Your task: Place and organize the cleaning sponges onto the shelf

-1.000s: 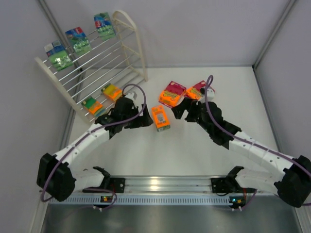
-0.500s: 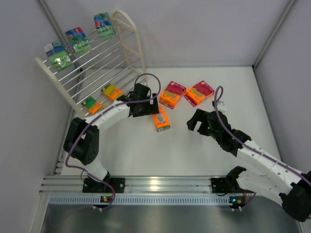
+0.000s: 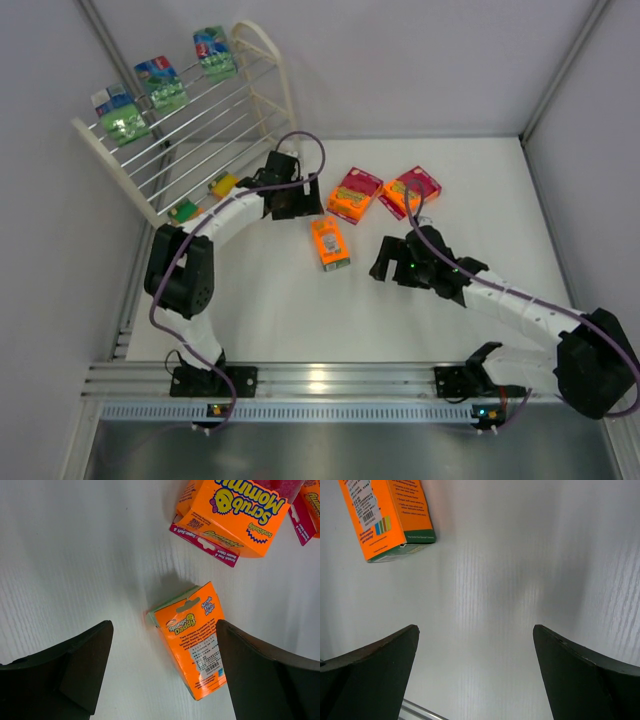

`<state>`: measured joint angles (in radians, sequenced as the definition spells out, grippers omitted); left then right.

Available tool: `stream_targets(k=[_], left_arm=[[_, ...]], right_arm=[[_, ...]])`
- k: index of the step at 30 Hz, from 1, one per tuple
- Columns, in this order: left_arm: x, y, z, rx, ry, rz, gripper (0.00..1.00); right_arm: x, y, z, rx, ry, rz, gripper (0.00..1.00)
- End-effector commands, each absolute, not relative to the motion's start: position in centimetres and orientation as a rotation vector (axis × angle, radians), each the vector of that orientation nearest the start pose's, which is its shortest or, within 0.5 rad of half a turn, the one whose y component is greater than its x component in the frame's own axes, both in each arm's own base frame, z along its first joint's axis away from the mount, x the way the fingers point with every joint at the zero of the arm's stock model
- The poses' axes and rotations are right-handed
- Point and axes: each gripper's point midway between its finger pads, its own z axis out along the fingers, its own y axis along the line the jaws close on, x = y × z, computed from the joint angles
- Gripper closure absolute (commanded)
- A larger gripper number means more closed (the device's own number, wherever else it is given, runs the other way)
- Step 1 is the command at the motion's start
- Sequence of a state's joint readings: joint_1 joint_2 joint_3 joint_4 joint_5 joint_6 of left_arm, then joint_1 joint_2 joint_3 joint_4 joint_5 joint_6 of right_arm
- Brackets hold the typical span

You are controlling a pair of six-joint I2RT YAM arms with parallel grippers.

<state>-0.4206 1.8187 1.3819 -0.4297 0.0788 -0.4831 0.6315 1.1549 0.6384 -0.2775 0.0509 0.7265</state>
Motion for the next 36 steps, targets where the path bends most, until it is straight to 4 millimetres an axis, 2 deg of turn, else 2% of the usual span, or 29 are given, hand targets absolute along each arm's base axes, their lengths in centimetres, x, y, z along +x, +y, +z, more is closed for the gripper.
stream_targets(k=[1,5,8,18,23,32,36], left_arm=[[42.1,-23.4,13.2,0.205,2.381,-0.611,0.1],[40.9,-24.2,12.6,0.354,2.364,-0.754,0.12],[40.6,-24.2,11.7,0.407,2.363,-0.792,0.14],[41.9,-23.4,8.7,0.404,2.398,-0.789,0.14],[41.0,-24.4,7.9,0.441,2.401,-0.892,0.16],[40.3,-25.3,7.8,0.472,2.387,-0.983,0.35],[40.3,-25.3,7.2,0.468,2.401,-0.991,0.38]], right_arm=[[26.3,22.0,12.4,0.106,2.319,0.698,0.01],[26.5,21.8,12.5,0.111,2.319,0.677,0.0],[26.3,21.5,12.2,0.117,2.333,0.657,0.0],[26.3,20.9,12.3,0.143,2.326,0.638,0.0],[26.3,20.7,12.0,0.143,2.337,0.617,0.01],[26.3,20.2,11.6,0.154,2.341,0.59,0.01],[26.3,20.2,11.6,0.157,2.341,0.584,0.0]])
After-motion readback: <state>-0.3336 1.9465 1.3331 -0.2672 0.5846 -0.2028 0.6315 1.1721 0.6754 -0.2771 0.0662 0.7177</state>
